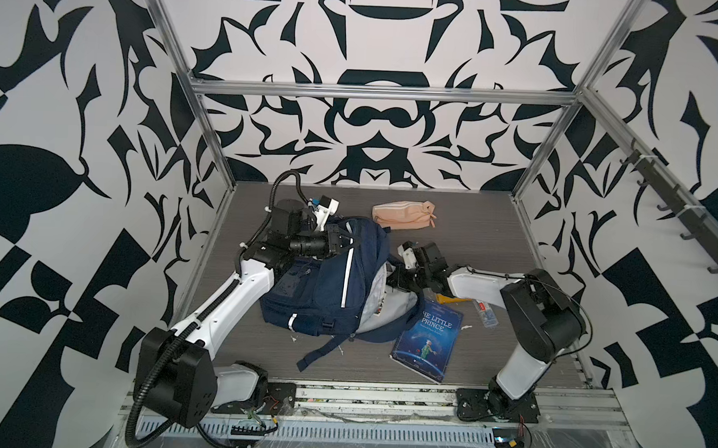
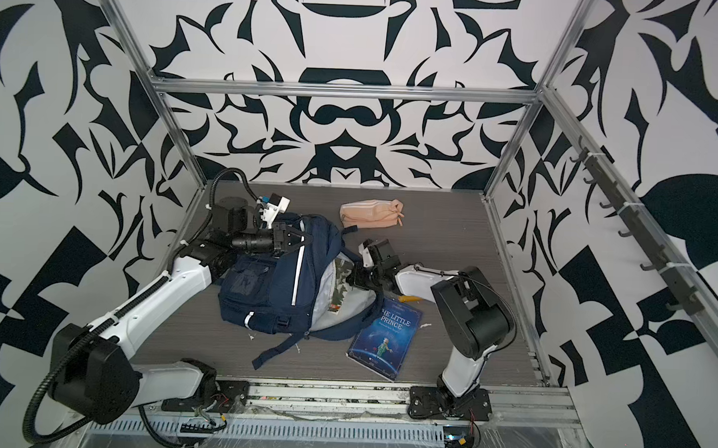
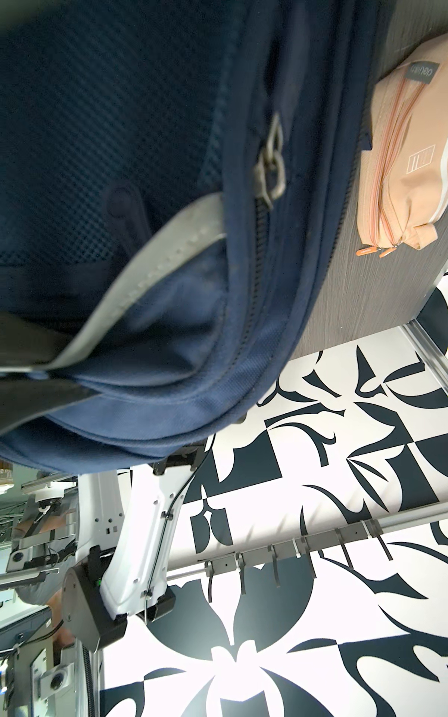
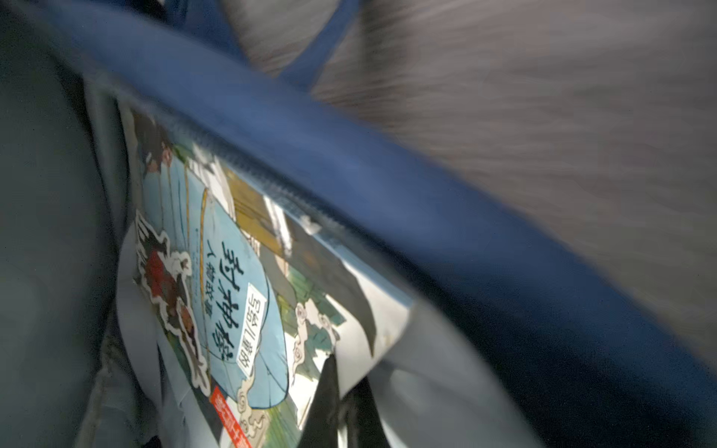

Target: Pack the student bag

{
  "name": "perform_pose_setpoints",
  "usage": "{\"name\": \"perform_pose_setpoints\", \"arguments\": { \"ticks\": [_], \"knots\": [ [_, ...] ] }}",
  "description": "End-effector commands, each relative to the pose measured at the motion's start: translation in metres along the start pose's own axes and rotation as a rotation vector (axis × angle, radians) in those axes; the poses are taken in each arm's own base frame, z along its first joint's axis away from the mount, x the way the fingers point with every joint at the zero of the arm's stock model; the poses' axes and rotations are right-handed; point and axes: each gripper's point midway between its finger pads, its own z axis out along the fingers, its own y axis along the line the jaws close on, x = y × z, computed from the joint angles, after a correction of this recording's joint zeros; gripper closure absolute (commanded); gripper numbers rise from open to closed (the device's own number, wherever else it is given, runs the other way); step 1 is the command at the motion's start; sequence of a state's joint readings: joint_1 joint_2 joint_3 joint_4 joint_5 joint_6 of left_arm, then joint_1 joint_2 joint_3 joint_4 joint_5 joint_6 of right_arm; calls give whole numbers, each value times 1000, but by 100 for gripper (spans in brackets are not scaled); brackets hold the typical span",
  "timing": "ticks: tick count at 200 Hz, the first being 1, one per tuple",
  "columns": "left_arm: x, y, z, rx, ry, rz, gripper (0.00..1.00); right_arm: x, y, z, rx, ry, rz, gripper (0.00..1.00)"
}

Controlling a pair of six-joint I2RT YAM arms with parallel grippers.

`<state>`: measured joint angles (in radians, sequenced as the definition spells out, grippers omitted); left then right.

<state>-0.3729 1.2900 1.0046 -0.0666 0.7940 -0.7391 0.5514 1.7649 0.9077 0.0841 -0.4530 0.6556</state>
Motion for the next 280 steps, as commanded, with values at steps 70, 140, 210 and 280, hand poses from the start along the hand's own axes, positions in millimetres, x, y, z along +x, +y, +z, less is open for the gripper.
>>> {"name": "perform_pose_setpoints", "arguments": {
  "ticks": [70, 140, 210, 280],
  "knots": [
    [-14, -32, 4, 140, 6, 128, 100, 13, 75, 40, -148, 125, -137, 100],
    [-22, 9, -1, -201, 81, 216, 100, -21, 80, 5, -120, 7, -64, 41],
    [-36, 74, 4, -405, 124, 217, 100, -28, 67, -73, -12, -60, -54, 16],
    [-46, 33, 11, -209, 53, 219, 100, -28, 46, -50, 39, -32, -28, 16]
  ]
}}
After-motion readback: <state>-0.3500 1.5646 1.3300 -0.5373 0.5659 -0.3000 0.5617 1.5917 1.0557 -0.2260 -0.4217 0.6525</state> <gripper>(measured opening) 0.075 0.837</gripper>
